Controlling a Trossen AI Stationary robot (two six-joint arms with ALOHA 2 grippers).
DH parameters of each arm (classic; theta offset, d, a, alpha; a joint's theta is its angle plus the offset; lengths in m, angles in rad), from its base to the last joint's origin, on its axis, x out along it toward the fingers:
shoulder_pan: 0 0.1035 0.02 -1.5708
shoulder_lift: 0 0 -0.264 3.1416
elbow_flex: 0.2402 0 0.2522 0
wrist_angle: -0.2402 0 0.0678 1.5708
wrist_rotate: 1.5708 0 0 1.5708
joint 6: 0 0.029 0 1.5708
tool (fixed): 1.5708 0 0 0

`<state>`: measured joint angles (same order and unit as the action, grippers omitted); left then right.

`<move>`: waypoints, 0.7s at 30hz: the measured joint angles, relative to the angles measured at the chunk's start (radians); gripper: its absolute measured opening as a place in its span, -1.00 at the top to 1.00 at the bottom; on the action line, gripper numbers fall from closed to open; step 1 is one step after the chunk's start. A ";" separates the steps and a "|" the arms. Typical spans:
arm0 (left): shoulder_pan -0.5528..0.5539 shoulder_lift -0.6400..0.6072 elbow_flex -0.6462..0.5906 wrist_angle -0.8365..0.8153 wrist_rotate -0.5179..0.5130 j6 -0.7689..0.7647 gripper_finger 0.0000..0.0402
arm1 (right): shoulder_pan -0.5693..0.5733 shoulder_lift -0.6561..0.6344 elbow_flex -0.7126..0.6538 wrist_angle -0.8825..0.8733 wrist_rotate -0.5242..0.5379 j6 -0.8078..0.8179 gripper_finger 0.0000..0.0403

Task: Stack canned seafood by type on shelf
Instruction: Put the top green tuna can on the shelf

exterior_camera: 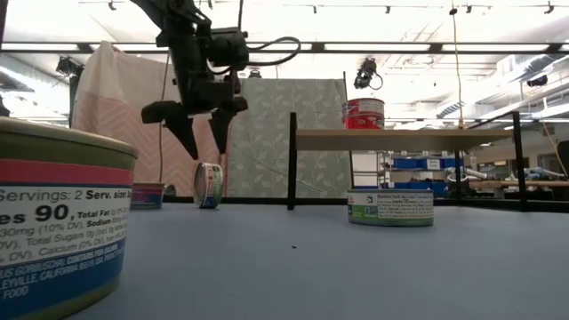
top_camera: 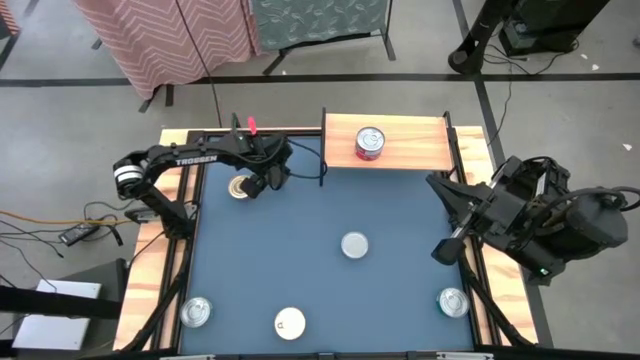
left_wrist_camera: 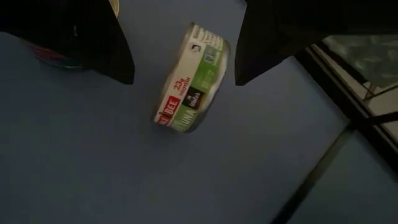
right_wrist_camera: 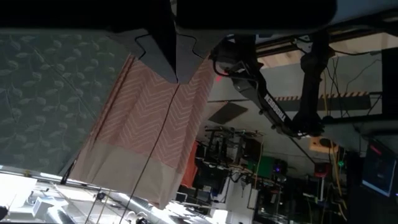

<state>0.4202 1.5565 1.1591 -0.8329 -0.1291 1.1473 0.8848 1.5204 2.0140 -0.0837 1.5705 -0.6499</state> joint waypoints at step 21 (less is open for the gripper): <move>0.010 0.106 0.000 0.020 -0.062 0.157 -0.29 | 0.001 0.000 0.000 -0.008 0.000 -0.007 0.98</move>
<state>0.4301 1.6625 1.1591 -0.8132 -0.1906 1.3040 0.8854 1.5204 2.0140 -0.0917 1.5705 -0.6567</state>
